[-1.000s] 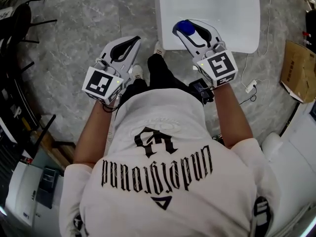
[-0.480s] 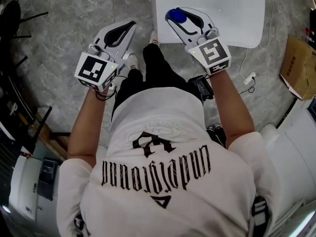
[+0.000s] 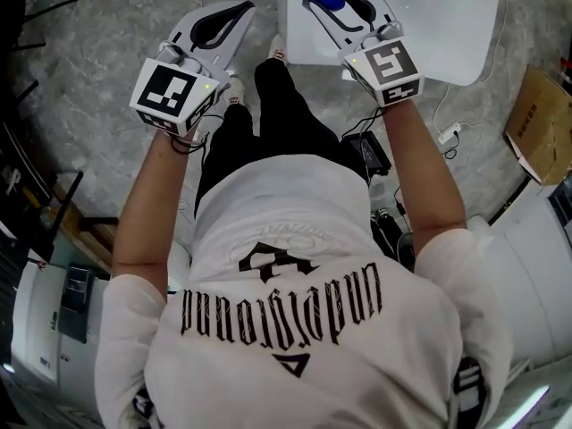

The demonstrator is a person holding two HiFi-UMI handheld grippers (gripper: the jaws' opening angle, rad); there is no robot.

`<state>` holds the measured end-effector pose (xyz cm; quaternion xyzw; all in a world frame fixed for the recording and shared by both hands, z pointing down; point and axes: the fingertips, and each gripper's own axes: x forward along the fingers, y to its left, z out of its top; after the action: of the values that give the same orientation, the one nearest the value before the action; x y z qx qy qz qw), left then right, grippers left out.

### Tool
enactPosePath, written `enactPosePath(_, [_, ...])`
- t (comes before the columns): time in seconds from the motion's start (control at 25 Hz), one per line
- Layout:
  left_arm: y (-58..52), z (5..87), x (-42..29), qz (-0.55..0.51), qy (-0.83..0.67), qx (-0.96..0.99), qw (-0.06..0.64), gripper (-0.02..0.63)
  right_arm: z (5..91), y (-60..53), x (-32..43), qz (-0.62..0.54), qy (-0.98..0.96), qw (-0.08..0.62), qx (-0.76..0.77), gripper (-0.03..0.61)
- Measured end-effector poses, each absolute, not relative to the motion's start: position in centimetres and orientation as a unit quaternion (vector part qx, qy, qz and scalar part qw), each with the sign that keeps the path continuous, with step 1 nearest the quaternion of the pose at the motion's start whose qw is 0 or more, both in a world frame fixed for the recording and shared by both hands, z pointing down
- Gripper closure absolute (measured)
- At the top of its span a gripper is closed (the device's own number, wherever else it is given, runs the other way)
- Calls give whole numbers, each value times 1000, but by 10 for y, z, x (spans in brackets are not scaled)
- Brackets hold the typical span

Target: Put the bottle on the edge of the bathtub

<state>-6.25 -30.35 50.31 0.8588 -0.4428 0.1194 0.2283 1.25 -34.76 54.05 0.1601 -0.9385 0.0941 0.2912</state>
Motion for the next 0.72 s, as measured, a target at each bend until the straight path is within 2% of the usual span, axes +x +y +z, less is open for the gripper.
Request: enactPosePath(0.72, [-318,568,-60,140,-433,849,269,598,620,-378,8,90,-925,339,150,423])
